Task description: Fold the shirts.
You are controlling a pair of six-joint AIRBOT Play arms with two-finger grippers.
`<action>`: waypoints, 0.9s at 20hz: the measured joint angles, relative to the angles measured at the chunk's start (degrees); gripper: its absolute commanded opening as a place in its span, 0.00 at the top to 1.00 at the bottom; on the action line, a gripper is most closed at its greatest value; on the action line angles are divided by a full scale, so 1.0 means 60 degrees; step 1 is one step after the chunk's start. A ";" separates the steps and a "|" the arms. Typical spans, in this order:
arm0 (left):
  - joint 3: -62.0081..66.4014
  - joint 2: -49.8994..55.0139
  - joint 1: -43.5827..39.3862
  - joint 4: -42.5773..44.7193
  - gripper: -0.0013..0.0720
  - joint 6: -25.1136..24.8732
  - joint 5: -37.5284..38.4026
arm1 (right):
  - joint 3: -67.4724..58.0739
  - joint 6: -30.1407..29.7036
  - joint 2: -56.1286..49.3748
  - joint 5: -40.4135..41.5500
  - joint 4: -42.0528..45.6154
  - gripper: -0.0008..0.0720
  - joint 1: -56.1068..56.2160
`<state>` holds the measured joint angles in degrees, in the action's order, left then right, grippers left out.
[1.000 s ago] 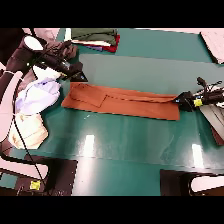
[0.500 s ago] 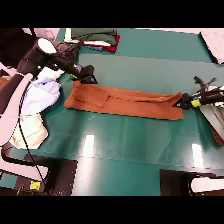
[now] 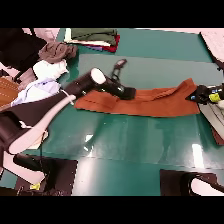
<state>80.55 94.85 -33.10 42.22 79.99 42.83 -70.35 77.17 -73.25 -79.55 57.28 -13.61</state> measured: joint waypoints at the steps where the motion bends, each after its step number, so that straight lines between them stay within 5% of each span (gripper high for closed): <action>1: -0.0011 0.0200 -0.0306 0.0004 0.95 0.0135 -0.0525 | 0.0000 0.0069 0.0157 0.0000 0.0029 0.95 0.0142; 11: -0.0015 0.1206 -0.1053 0.2324 0.94 0.2350 -0.2142 | -0.0124 0.0372 0.1395 0.0135 -0.0623 0.95 0.0554; 18: 0.0142 0.1056 -0.1002 0.2812 0.94 0.2663 -0.2226 | -0.1796 0.0619 0.0809 -0.0670 -0.0838 0.95 0.0597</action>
<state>81.41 101.19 -39.11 59.09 95.96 29.47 -81.12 80.88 -68.40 -83.57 52.25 -10.02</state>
